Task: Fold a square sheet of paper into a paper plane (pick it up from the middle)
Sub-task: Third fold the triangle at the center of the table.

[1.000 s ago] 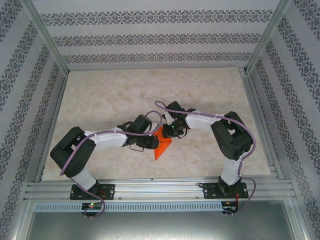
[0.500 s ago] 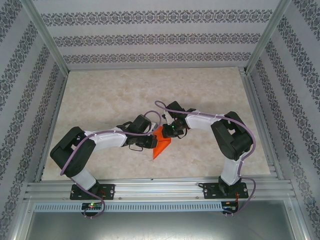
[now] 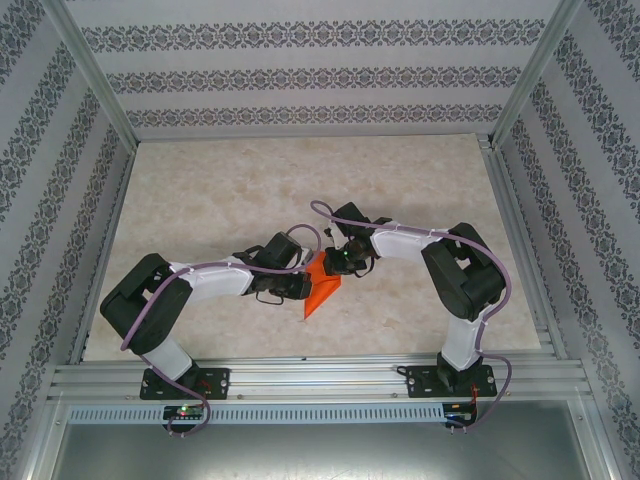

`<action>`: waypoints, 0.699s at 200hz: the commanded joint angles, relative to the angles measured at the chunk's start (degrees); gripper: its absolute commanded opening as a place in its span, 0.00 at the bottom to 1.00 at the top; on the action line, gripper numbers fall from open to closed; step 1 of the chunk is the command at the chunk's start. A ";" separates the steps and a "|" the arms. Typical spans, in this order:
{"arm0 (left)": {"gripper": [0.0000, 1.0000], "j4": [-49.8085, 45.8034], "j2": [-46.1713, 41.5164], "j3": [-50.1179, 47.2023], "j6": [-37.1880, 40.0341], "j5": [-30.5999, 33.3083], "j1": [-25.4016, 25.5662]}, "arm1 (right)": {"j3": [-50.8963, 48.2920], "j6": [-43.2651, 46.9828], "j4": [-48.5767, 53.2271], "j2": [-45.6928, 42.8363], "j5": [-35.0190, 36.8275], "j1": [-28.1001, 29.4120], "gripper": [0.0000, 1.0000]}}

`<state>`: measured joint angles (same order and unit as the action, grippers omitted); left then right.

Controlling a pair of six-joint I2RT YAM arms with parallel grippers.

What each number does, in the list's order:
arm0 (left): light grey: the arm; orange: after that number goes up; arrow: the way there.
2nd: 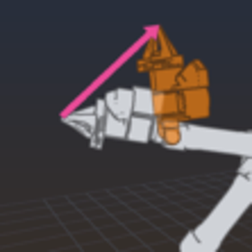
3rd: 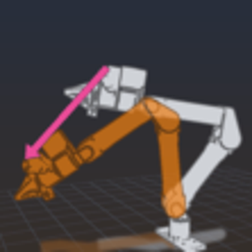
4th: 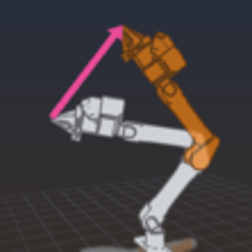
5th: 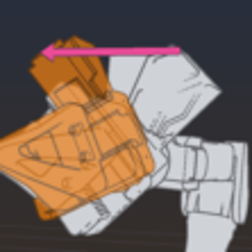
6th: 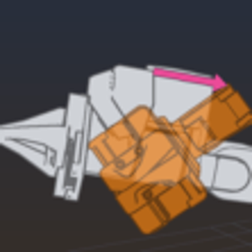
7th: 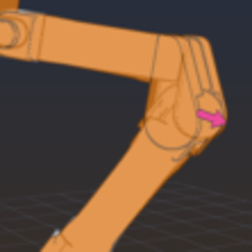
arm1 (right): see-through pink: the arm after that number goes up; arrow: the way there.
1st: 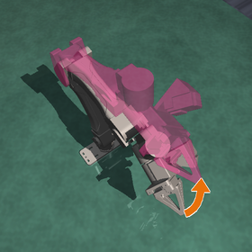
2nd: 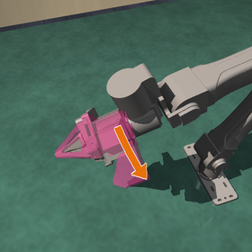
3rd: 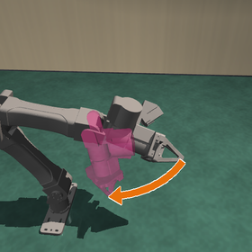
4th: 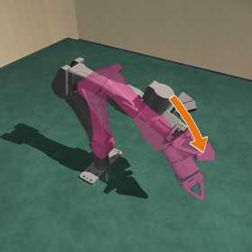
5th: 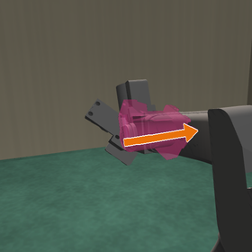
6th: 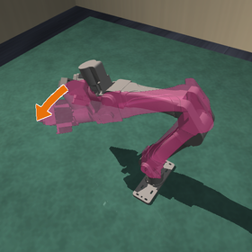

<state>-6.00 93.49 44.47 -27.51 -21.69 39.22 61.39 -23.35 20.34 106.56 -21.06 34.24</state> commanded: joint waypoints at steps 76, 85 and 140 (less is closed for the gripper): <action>0.04 1.08 -0.31 -0.54 1.97 2.17 -0.89 | -1.89 -0.68 0.76 2.51 0.82 0.04 0.13; 0.04 1.16 -0.48 -0.67 2.10 2.13 -0.90 | -2.00 -0.83 0.68 2.53 0.80 0.03 0.13; 0.04 2.42 -0.94 -0.93 2.63 1.71 -0.90 | -2.20 -0.99 0.37 3.29 0.68 0.04 0.13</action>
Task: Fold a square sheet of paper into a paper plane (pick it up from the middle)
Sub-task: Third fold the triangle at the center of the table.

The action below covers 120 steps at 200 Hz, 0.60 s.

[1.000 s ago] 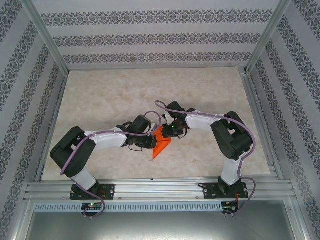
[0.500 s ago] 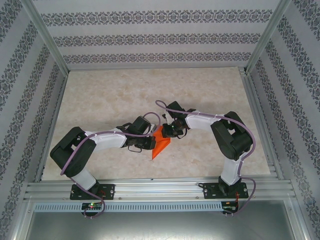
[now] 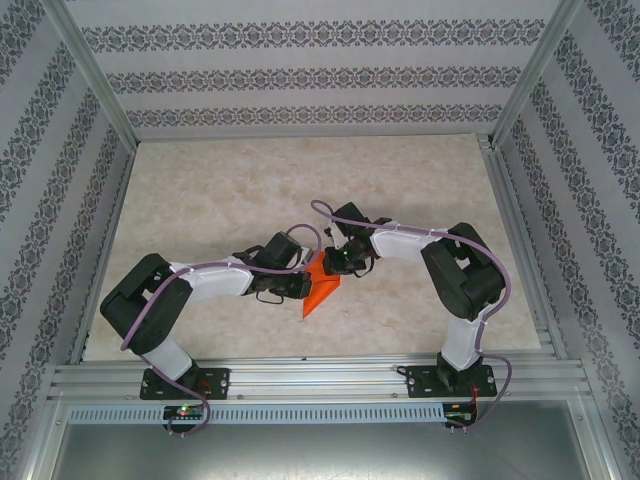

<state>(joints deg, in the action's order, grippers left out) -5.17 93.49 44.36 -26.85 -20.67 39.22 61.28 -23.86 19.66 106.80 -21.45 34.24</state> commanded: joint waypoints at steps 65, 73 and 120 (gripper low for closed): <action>0.04 2.28 -1.67 -2.83 0.84 2.71 -0.90 | -2.11 -0.49 1.24 3.01 1.50 -0.01 0.13; 0.04 2.28 -1.99 -2.93 0.88 2.97 -0.90 | -2.21 -0.49 1.26 2.89 1.61 -0.03 0.13; 0.04 2.56 -2.25 -2.63 1.21 3.46 -0.98 | -2.82 -0.49 1.09 2.84 1.60 0.04 0.13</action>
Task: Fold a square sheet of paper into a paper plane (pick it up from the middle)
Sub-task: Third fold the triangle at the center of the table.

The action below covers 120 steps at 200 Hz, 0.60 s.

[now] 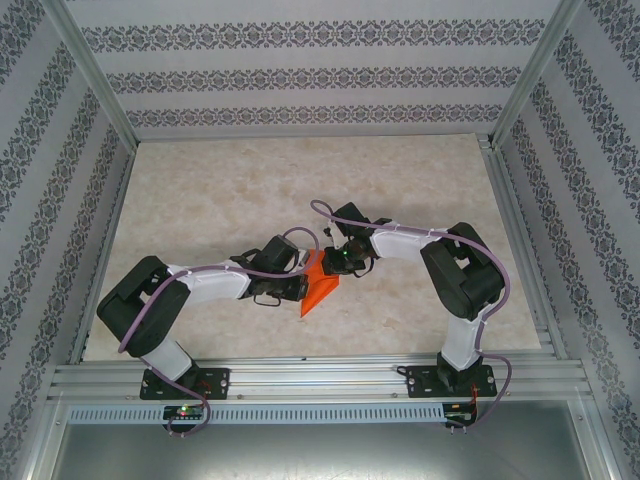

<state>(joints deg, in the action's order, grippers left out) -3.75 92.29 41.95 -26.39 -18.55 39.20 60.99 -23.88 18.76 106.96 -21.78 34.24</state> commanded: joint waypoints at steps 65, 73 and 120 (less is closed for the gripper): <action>0.04 0.99 -0.38 0.37 1.35 1.95 -0.97 | -2.54 -0.50 1.92 2.79 1.92 0.03 0.13; 0.04 0.94 -0.04 0.49 1.60 1.76 -1.05 | -2.59 -0.54 1.89 2.81 1.94 0.04 0.13; 0.04 1.52 2.02 0.12 2.40 1.10 -1.06 | -2.22 -0.74 1.78 2.90 1.58 0.13 0.13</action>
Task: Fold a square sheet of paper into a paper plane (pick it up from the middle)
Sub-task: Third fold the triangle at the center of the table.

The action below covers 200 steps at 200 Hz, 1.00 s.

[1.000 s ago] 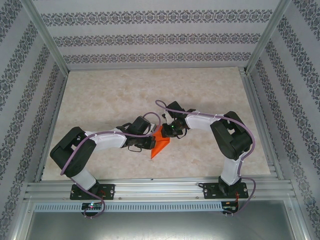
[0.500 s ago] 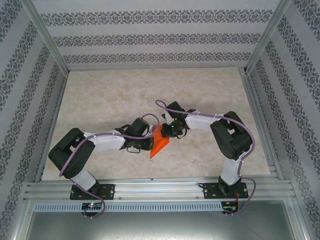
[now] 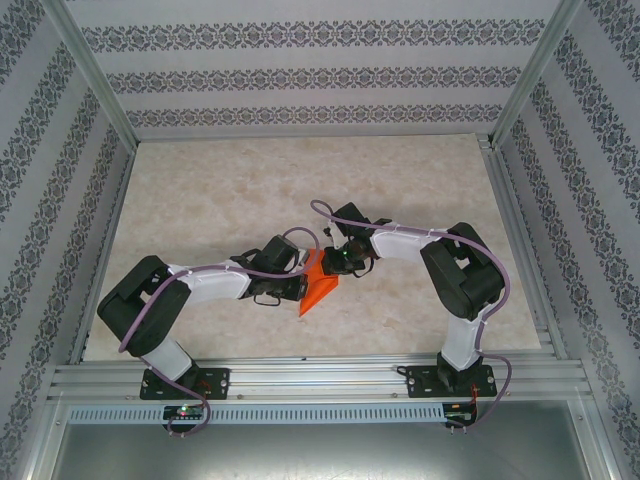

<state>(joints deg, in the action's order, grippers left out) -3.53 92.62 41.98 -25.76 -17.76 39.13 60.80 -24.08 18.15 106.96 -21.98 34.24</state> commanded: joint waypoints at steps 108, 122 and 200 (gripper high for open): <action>0.03 4.93 3.83 -1.55 -2.04 -2.85 -1.74 | -6.47 -7.49 1.27 -19.06 4.32 -3.56 0.34; 0.03 5.71 4.60 -1.39 -2.67 -3.68 -1.86 | -10.79 -10.41 -1.58 -23.74 3.66 -3.04 0.34; 0.03 6.68 8.40 0.67 -4.17 -5.67 -2.90 | -31.59 -34.52 -34.27 -29.35 7.22 13.75 0.09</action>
<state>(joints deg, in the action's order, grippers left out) 5.56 98.00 43.22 -28.82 -24.25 37.32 30.35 -49.95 -2.00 75.72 -17.34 43.94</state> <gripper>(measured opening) 0.066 0.108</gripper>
